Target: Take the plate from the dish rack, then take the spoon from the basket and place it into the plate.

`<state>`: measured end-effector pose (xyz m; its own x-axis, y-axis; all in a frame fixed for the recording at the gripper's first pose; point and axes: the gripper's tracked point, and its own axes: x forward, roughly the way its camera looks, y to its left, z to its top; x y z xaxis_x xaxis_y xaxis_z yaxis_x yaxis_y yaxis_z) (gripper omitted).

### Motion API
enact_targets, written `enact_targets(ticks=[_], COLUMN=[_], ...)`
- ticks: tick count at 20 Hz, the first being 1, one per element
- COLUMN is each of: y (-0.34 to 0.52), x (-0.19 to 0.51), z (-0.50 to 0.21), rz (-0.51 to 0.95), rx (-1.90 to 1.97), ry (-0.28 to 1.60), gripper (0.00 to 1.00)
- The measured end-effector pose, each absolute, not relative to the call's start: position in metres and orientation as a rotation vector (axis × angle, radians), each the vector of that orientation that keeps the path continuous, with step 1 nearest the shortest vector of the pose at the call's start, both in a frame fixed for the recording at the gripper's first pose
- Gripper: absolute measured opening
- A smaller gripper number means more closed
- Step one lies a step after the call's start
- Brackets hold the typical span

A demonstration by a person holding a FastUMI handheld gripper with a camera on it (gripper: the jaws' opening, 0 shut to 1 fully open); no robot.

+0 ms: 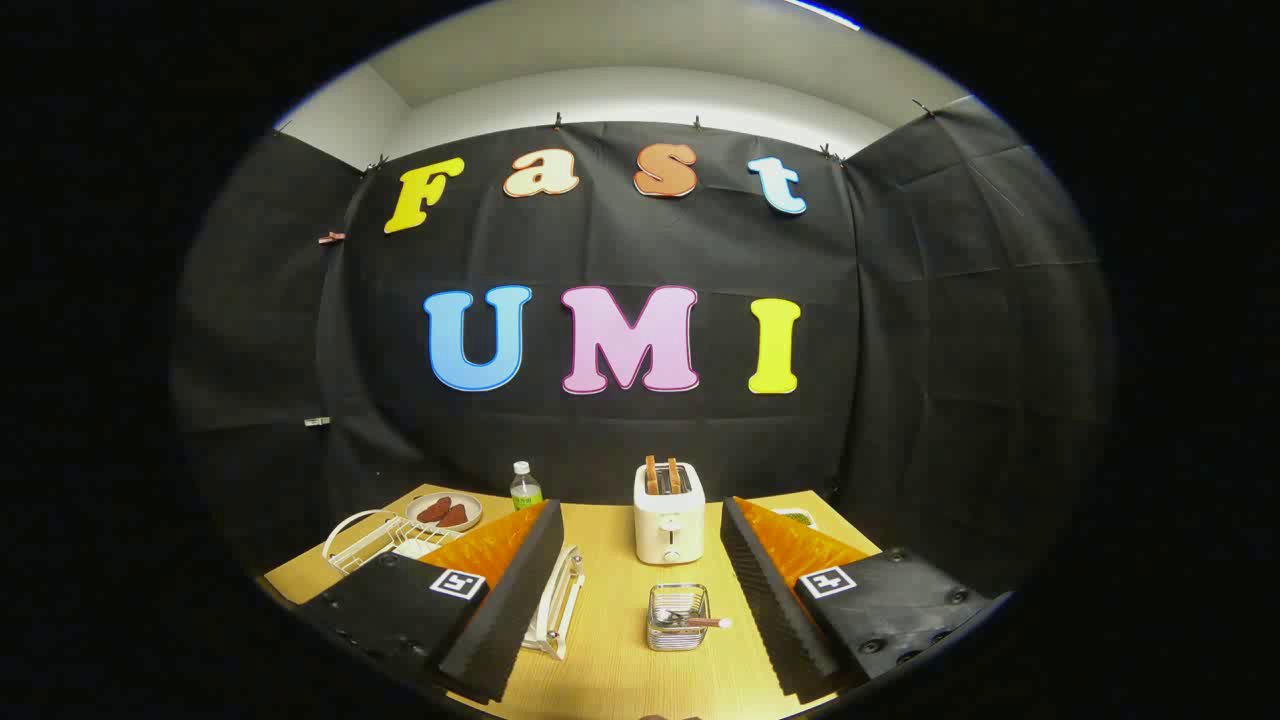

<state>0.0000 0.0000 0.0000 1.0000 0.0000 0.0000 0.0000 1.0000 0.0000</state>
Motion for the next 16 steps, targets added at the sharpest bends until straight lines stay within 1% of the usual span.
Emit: enact_targets(ticks=[9, 16], y=[-0.014, -0.009], x=[0.003, 0.014], z=[0.001, 0.002], rz=[-0.025, -0.003], rx=[0.011, 0.01], ry=[0.001, 0.004], gripper=[0.98, 0.98])
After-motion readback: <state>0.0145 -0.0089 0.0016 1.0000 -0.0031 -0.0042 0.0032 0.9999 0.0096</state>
